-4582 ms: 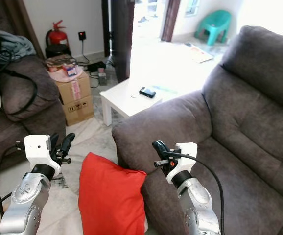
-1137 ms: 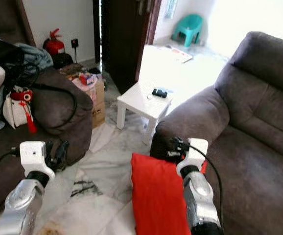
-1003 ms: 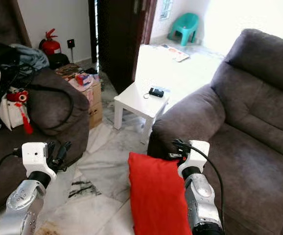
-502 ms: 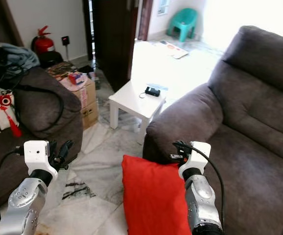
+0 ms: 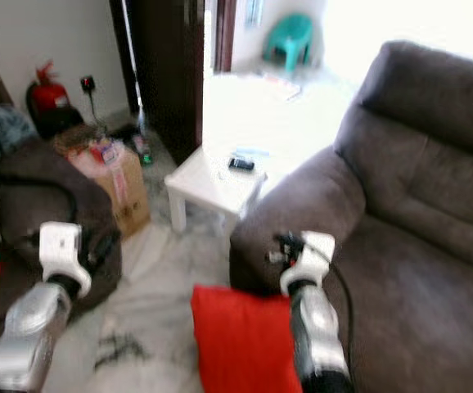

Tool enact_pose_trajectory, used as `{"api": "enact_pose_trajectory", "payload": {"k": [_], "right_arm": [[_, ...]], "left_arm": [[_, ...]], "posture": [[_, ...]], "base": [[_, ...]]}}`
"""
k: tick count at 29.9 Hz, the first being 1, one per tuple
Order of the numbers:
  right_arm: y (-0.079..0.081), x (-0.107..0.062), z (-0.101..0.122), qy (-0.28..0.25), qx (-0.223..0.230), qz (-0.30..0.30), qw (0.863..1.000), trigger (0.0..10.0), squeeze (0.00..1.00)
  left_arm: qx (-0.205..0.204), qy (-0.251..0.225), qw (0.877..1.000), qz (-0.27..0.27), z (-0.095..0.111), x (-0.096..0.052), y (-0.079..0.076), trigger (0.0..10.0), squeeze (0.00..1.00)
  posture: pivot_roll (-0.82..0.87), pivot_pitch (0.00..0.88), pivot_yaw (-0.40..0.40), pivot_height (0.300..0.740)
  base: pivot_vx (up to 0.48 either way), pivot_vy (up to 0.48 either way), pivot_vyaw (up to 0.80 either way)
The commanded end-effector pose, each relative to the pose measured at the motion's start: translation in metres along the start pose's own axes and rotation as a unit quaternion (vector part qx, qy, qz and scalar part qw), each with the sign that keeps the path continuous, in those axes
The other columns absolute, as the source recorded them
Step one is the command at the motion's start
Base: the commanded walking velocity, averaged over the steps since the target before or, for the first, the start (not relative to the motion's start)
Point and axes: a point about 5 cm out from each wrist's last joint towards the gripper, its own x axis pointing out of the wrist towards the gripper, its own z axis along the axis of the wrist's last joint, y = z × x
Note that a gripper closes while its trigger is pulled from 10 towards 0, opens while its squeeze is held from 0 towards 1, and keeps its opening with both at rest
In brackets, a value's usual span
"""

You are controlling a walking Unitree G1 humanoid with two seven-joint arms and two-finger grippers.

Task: Move the pillow to the sofa from floor

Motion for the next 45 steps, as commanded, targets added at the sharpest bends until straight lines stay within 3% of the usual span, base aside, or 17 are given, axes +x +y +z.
{"api": "enact_pose_trajectory", "payload": {"k": [1, 5, 7, 12, 20, 37, 45], "right_arm": [[-0.009, -0.006, -0.006, 0.006, -0.002, -0.021, 1.0, 10.0, 0.0], [-0.015, -0.007, -0.004, 0.003, -0.011, -0.03, 1.0, 10.0, 0.0], [-0.025, -0.011, -0.002, 0.0, -0.02, -0.042, 0.999, 10.0, 0.0], [-0.031, -0.01, -0.003, 0.012, -0.028, -0.042, 0.999, 10.0, 0.0], [-0.022, 0.001, 0.006, 0.005, -0.041, -0.015, 0.999, 10.0, 0.0], [-0.024, 0.002, 0.009, -0.006, -0.047, -0.01, 0.999, 10.0, 0.0], [-0.024, 0.003, 0.011, -0.009, -0.047, -0.007, 0.999, 10.0, 0.0]], "left_arm": [[-0.008, 0.022, 1.0, -0.021, -0.008, 0.001, -0.005, 10.0, 0.0], [-0.011, 0.019, 0.999, -0.035, -0.008, 0.005, -0.01, 10.0, 0.0], [-0.014, 0.019, 0.999, -0.039, -0.008, 0.009, -0.015, 10.0, 0.0], [-0.021, 0.016, 0.999, -0.035, -0.01, 0.006, -0.016, 10.0, 0.0], [-0.025, 0.013, 0.999, -0.016, -0.013, 0.002, -0.01, 10.0, 0.0], [-0.038, 0.001, 0.999, -0.005, -0.016, 0.003, -0.015, 10.0, 0.0], [-0.043, -0.005, 0.999, -0.003, -0.016, 0.003, -0.016, 10.0, 0.0]], "posture": [[0.11, 0.0, 0.006, 0.74], [0.09, 0.0, 0.001, 0.74], [0.1, 0.0, -0.01, 0.74], [0.12, 0.0, -0.034, 0.74], [0.13, 0.0, -0.069, 0.74], [0.11, 0.0, -0.065, 0.74], [0.12, 0.0, -0.077, 0.74]], "base": [[0.0, 0.0, 0.0], [0.0, 0.0, 0.0], [0.0, 0.0, 0.0], [0.0, 0.0, -0.27], [0.0, 0.0, -0.62], [0.0, 0.0, 0.0], [-0.294, 0.0, 0.0]]}}
